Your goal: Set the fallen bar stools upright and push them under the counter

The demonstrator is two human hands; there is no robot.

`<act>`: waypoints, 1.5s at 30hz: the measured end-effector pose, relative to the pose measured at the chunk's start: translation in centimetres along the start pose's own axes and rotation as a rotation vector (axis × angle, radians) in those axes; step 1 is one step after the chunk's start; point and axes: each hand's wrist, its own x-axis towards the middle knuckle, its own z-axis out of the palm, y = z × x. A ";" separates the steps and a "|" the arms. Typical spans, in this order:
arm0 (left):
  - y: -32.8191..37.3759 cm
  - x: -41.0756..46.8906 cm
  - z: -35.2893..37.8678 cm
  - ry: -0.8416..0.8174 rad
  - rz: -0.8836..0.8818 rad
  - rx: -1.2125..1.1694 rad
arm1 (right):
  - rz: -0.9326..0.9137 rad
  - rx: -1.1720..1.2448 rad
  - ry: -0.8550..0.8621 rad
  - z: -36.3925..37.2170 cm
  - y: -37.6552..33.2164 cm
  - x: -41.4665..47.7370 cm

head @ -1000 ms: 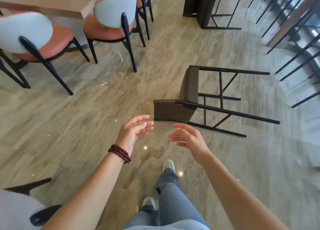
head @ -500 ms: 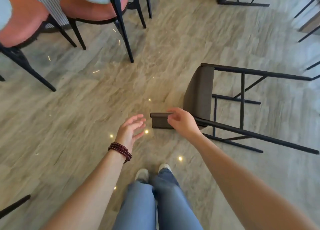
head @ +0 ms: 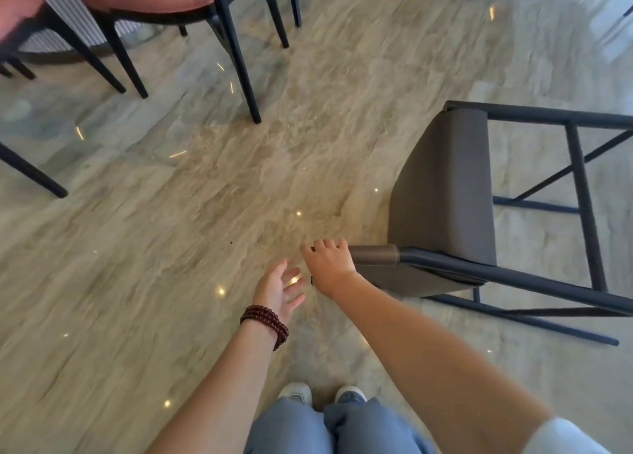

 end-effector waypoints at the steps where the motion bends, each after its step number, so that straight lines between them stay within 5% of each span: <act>1: -0.4 0.7 -0.4 -0.008 -0.007 -0.012 | 0.014 -0.017 -0.003 0.4 0.0 0.9; 8: -1.1 0.3 -0.5 -0.027 -0.034 0.060 | 0.048 -0.026 -0.009 -0.7 0.6 1.8; 18: 1.1 -3.2 9.5 -0.179 0.028 0.730 | -0.039 0.053 0.063 -10.2 6.3 -5.7; 25: 1.8 -5.1 13.4 0.123 0.068 0.866 | -0.086 0.171 0.128 -18.4 9.8 -10.6; 37: 12.1 -13.3 21.7 -0.005 0.493 1.343 | 0.092 0.385 0.284 -29.8 19.1 -19.8; 45: 15.4 -20.1 31.6 -0.117 0.883 1.912 | 0.290 0.475 0.412 -33.5 26.1 -29.4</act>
